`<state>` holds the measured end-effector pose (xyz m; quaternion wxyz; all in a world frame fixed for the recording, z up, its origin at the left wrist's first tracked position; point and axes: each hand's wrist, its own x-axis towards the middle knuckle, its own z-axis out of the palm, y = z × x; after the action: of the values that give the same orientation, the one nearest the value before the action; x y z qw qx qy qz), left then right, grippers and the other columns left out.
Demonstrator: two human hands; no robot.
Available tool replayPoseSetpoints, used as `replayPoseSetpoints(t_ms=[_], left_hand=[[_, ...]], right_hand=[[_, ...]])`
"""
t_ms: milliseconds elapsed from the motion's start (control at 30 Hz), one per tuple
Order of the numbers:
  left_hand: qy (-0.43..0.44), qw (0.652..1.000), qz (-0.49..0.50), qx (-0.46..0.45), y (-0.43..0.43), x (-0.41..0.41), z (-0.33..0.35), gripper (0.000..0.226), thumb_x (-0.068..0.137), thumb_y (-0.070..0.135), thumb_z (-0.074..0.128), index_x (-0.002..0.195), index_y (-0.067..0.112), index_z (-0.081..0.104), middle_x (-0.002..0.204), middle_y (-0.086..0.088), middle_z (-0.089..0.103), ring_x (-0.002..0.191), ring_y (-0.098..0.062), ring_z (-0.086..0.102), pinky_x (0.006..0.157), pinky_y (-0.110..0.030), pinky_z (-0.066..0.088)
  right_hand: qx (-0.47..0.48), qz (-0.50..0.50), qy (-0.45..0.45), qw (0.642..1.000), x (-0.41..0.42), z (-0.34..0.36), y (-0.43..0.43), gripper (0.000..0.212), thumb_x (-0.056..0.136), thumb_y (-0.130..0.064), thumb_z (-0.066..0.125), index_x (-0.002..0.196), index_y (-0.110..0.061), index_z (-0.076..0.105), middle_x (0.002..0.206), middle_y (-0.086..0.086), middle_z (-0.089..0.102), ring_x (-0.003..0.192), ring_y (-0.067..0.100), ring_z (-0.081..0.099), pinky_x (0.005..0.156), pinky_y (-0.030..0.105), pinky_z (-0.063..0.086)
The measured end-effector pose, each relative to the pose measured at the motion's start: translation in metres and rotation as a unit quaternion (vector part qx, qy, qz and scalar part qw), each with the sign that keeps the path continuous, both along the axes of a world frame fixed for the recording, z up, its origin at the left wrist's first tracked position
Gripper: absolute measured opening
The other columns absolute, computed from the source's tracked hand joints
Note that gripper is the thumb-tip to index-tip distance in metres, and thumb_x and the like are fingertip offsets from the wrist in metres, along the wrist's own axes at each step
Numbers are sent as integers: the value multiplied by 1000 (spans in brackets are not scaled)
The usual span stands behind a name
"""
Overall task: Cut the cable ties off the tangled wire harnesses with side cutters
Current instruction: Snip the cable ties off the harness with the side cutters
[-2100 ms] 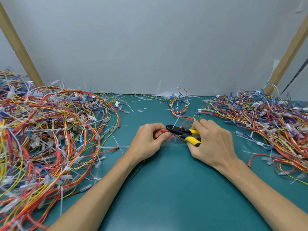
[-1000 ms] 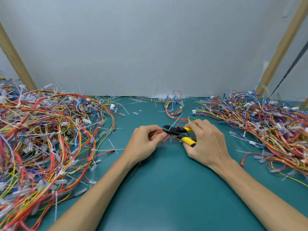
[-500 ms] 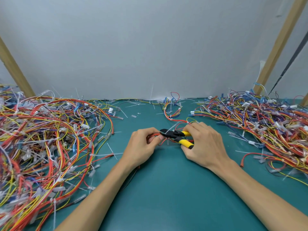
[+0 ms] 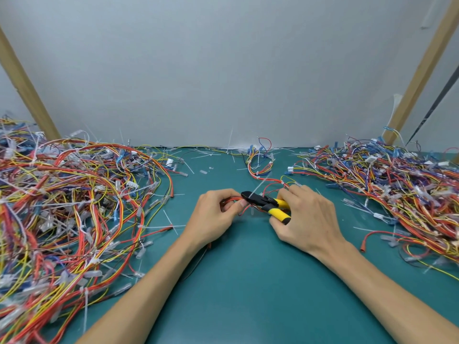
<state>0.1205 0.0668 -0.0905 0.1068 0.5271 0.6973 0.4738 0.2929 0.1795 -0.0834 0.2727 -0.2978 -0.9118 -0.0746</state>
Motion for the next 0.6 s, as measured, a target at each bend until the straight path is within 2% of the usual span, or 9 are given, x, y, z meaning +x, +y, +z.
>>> replayPoseSetpoints(t_ms=[67, 233, 333, 433, 533, 600], left_hand=[[1, 1000, 4, -4, 0, -1, 0, 16, 91, 24, 64, 76, 22, 70, 53, 7, 37, 50, -8, 31, 50, -16, 29], [-9, 1000, 10, -10, 0, 0, 0, 19, 91, 25, 64, 72, 24, 68, 53, 7, 39, 51, -8, 31, 51, -17, 28], [-64, 997, -33, -8, -1, -1, 3, 12, 88, 32, 66, 77, 27, 70, 60, 3, 47, 57, -10, 35, 55, -21, 29], [-128, 989, -75, -6, -1, -1, 5, 18, 80, 46, 67, 83, 29, 72, 68, -8, 43, 64, -15, 36, 62, -29, 28], [-127, 991, -51, -1, -1, -1, 3, 25, 79, 51, 68, 79, 27, 72, 66, -9, 42, 64, -17, 36, 65, -32, 28], [-127, 991, -41, 1, 0, -3, 0, 26, 79, 50, 68, 78, 25, 72, 63, -7, 38, 63, -17, 35, 64, -32, 28]], right_hand=[[-4, -2, -4, 1000, -1, -2, 0, 31, 66, -49, 55, 82, -22, 58, 75, -7, 53, 74, 22, 51, 60, 32, 42], [-7, -8, 0, 1000, -5, -5, -1, 35, 71, -57, 54, 81, -24, 57, 72, -9, 51, 71, 19, 49, 61, 31, 39], [-9, -3, 9, 1000, -4, -5, -2, 36, 74, -58, 54, 87, -24, 60, 75, -9, 55, 73, 18, 50, 64, 33, 41], [-7, 10, 14, 1000, -7, -4, -7, 36, 74, -55, 55, 88, -23, 62, 75, -9, 56, 72, 19, 52, 63, 32, 40], [-14, 8, 19, 1000, -4, -2, -10, 37, 74, -55, 56, 90, -22, 64, 77, -8, 57, 74, 19, 53, 64, 32, 42], [-28, 21, -9, 999, -5, 2, -17, 40, 77, -56, 56, 97, -24, 65, 85, -9, 60, 80, 18, 54, 69, 31, 42]])
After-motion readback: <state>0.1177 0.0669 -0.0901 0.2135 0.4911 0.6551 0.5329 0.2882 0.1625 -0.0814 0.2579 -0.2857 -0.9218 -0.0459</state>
